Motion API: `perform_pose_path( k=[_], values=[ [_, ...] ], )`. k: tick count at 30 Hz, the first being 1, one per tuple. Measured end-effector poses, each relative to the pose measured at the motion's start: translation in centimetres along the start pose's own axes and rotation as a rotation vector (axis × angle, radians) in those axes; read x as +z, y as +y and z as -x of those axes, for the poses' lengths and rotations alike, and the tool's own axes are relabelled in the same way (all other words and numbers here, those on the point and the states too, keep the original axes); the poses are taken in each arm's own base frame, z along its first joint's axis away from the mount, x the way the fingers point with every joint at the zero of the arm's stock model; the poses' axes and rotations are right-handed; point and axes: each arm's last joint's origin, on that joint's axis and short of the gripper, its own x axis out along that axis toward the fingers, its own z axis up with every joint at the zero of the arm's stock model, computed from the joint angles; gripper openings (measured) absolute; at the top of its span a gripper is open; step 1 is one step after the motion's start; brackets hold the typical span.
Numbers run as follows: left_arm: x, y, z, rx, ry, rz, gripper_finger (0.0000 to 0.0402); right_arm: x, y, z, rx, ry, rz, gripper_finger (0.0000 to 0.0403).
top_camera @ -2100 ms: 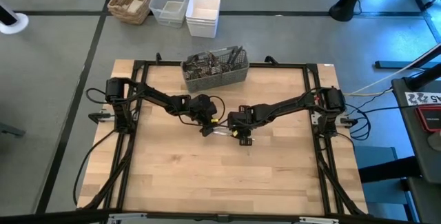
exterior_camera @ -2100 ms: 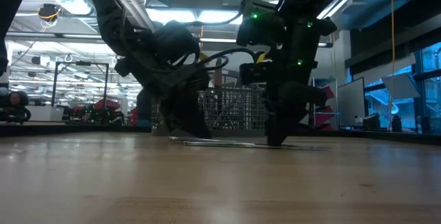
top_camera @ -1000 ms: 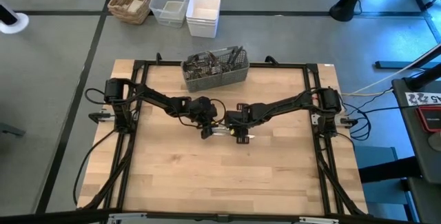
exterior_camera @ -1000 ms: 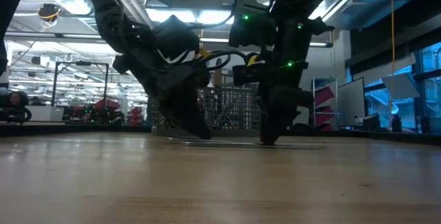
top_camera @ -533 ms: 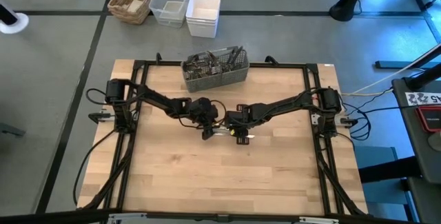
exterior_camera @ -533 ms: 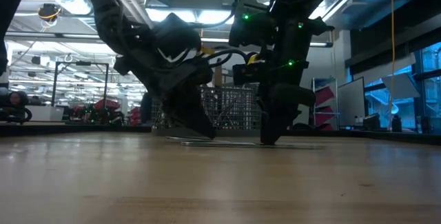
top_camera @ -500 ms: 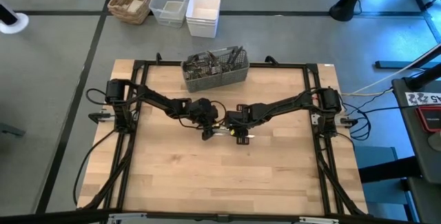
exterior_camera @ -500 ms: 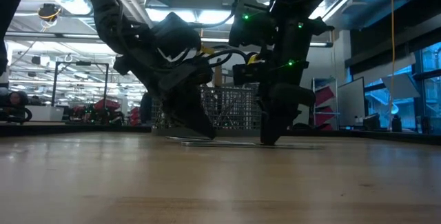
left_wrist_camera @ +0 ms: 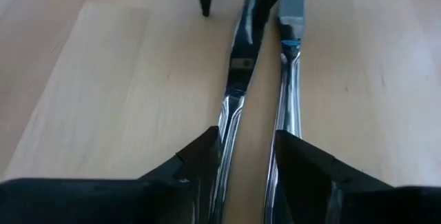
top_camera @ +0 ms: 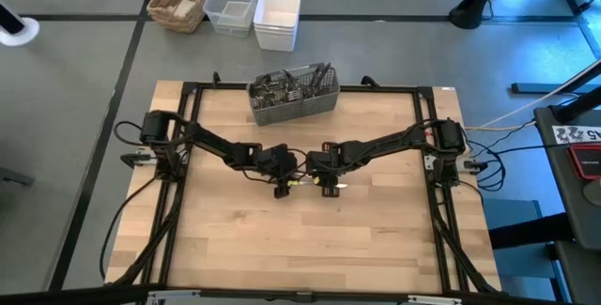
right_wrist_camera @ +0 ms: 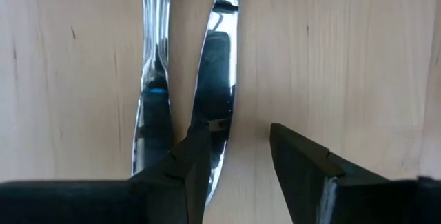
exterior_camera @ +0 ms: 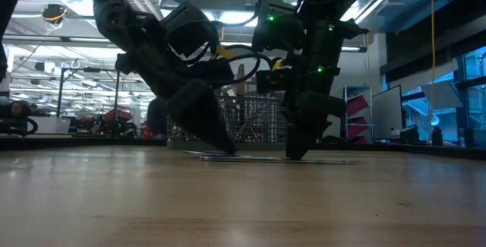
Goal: Sort silverware
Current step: Put the silver knife into the silverware rack
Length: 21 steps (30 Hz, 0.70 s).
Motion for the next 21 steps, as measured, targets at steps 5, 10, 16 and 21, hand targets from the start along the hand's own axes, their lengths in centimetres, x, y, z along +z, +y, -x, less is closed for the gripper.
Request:
perform_pose_path(
  k=[5, 10, 16, 21],
  values=[
    [-0.4, 0.6, 0.1, 0.021, 0.057, 0.041, 0.0129, 0.1, 0.0, 0.0, 0.0, -0.008, -0.001, 0.0152],
    [-0.5, 1.0, 0.1, 0.023, 0.065, 0.044, 0.011, 0.1, 0.0, 0.0, 0.001, -0.006, -0.001, 0.0152],
    [-0.2, 1.1, 0.0, 0.03, 0.019, 0.008, 0.0098, 0.1, 0.1, 0.0, 0.037, -0.006, -0.001, 0.0152],
    [0.0, 0.8, -0.1, 0.033, -0.008, -0.099, 0.0101, 0.0, 0.1, 0.0, 0.036, -0.002, 0.0, 0.0152]
  ],
)
